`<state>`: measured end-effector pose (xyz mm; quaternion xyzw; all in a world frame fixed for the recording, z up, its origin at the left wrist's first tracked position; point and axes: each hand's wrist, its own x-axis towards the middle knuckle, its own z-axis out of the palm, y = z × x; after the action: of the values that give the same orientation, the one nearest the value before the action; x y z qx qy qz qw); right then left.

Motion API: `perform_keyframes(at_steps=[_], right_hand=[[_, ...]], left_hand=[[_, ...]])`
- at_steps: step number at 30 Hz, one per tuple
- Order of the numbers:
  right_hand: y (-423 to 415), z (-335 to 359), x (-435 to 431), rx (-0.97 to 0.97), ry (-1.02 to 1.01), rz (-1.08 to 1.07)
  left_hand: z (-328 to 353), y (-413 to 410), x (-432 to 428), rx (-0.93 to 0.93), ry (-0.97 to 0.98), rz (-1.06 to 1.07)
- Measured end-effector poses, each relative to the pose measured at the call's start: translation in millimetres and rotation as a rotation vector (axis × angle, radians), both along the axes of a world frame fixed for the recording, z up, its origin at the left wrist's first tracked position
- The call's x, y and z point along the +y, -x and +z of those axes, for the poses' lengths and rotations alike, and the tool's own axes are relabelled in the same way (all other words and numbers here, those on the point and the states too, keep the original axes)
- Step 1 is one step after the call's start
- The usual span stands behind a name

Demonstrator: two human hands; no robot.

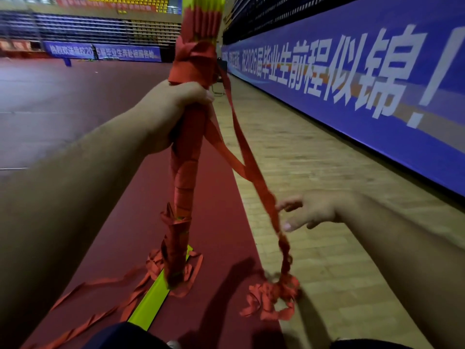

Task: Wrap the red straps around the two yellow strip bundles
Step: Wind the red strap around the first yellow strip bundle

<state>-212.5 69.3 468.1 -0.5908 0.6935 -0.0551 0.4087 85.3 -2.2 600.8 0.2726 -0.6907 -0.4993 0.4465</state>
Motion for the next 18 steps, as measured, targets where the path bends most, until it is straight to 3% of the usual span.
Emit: perform_keyframes(at_steps=[1,4,5,7,12,18], right_hand=[[-2,5,0,-0.061,0.087,-0.015],[-21,20,-1,-0.226,0.631,-0.205],[-31,22,-3,-0.346,0.682,-0.236],[-57,19,-4,-0.540,0.583,-0.156],[-111,-2,-11,-0.570,0.517,0.060],[-116,-1,-11,-0.849,0.601,-0.174]], left_hand=[[-2,1,0,-0.021,0.003,-0.013],[-4,3,-2,-0.075,-0.032,-0.049],[-3,3,-2,-0.095,-0.036,-0.051],[-2,4,-1,-0.131,-0.029,-0.057],[4,3,3,-0.150,-0.018,-0.058],[2,-8,0,-0.105,-0.008,-0.029]])
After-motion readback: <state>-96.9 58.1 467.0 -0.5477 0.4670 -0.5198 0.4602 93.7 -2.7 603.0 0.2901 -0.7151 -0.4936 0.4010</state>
